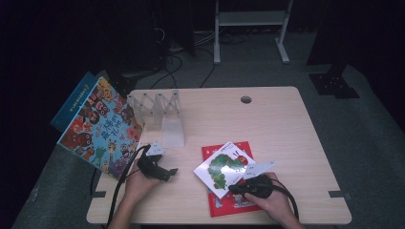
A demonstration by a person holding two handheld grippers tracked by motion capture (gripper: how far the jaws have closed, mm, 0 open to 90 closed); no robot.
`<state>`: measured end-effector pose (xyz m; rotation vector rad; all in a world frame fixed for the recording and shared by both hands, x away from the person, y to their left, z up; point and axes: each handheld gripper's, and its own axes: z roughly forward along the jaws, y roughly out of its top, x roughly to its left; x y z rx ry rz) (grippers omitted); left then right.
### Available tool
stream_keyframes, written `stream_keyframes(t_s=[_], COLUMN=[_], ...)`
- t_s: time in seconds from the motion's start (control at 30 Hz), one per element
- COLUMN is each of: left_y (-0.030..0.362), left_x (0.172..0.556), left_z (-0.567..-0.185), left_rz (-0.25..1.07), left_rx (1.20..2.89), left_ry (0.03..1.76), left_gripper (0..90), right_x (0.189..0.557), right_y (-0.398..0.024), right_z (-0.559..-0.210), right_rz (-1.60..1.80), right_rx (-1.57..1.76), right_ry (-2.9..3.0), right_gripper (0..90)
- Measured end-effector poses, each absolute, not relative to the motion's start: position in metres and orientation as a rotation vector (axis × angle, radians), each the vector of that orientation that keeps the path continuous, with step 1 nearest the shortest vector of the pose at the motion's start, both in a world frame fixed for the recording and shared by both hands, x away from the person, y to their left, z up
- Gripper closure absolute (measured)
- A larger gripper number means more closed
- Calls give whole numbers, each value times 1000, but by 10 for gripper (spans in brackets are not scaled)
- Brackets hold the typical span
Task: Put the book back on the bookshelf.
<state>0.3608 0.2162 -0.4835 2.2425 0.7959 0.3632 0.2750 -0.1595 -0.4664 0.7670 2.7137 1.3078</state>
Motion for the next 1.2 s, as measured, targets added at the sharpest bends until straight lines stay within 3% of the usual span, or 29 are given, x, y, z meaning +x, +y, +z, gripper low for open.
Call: stream_keyframes(t_s=[0.67,0.8,0.83,0.9,0.93,1.03,1.1,1.2], left_y=[216,217,216,216,216,215,211,207], left_x=[361,361,361,360,360,360,360,360], left_z=[-483,-483,-483,-483,-481,-479,-473,-470], left_rz=[363,360,361,358,348,326,292,267], left_rx=[2242,2250,2246,2249,2249,2238,2249,2251], left_ry=[796,792,795,794,794,798,805,799], left_gripper=[0,0,0,0,0,0,0,0], right_x=[298,299,301,302,303,304,309,313], right_y=[-129,-146,-155,-159,-169,-178,-194,-202], right_z=[-465,-460,-461,-461,-462,-461,-460,-460], right_rz=[1323,1359,1349,1331,1312,1289,1264,1253], right_rx=[733,785,817,825,842,870,912,929], right_ry=[2676,2610,2578,2569,2529,2496,2431,2408], right_gripper=[882,802,716,674,587,515,413,376])
